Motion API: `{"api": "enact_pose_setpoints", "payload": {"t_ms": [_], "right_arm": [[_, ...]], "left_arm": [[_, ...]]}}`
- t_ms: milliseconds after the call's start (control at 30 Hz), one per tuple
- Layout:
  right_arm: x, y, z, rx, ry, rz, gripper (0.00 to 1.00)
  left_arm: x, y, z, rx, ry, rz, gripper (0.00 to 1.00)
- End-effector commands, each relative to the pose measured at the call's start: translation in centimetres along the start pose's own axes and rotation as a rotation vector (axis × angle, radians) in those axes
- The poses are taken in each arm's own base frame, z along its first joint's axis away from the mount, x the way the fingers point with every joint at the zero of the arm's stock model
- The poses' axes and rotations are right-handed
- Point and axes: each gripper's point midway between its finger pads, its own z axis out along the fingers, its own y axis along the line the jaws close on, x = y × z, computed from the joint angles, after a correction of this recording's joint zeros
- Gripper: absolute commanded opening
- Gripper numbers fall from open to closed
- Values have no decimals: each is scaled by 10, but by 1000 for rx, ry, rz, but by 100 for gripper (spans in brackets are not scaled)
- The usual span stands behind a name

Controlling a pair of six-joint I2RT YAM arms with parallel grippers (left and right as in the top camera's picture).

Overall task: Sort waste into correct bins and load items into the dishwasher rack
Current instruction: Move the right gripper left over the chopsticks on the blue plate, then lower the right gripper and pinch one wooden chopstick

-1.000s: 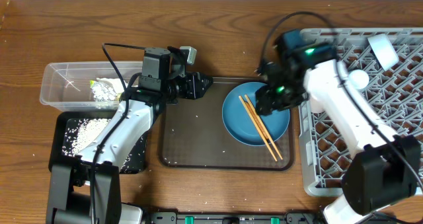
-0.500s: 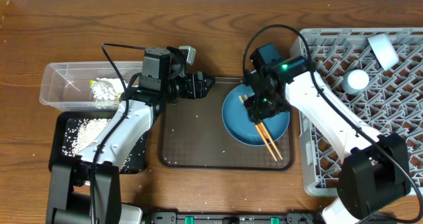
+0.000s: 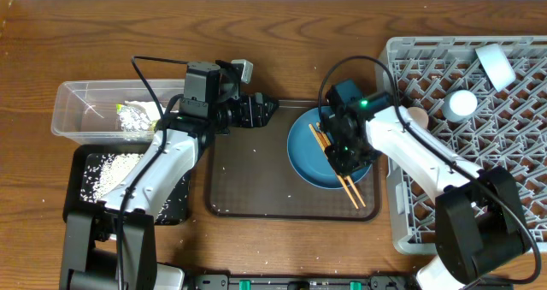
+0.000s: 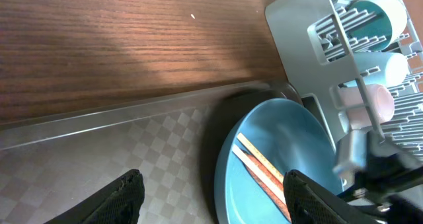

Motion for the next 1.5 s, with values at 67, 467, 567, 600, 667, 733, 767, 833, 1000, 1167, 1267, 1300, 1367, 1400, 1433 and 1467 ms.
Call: {"api": "enact_pose_setpoints", "payload": {"t_ms": [67, 467, 567, 600, 667, 733, 767, 833, 1000, 1167, 1267, 1300, 1367, 1400, 1433, 1467], "right_arm": [[17, -1, 14, 10, 49, 2, 36], [18, -1, 16, 9, 49, 2, 46], [15, 0, 13, 6, 43, 1, 57], [13, 1, 10, 1, 40, 1, 58], [9, 3, 1, -4, 32, -1, 60], [3, 4, -10, -4, 23, -17, 62], [1, 5, -15, -4, 17, -26, 62], [-6, 6, -25, -1, -2, -30, 63], [-14, 2, -33, 27, -29, -32, 71], [-12, -8, -25, 81, -27, -31, 67], [-11, -10, -16, 82, -30, -32, 60], [-11, -10, -12, 81, -33, -32, 59], [-9, -11, -4, 81, -34, -32, 56], [-8, -11, -1, 81, -32, -32, 55], [-6, -11, 1, 81, -28, -32, 53], [-5, -12, 4, 81, -24, -32, 50]], "left_arm": [[2, 3, 1, -11, 4, -4, 71], [2, 3, 1, -11, 5, -4, 71], [2, 3, 1, -10, 5, -4, 71], [2, 3, 1, -10, 4, -3, 71], [2, 3, 1, -10, 4, -3, 71], [2, 3, 1, -10, 5, -4, 71], [2, 3, 1, -10, 5, -4, 71], [2, 3, 1, -10, 5, -4, 71], [2, 3, 1, -10, 4, -3, 71], [2, 3, 1, -10, 5, -4, 71], [2, 3, 1, -10, 4, -3, 71], [2, 3, 1, -10, 5, -4, 72], [2, 3, 1, -10, 5, -4, 71], [2, 3, 1, -10, 5, -4, 71], [2, 3, 1, -11, 5, -4, 71], [2, 3, 1, -10, 5, -4, 71]]}}
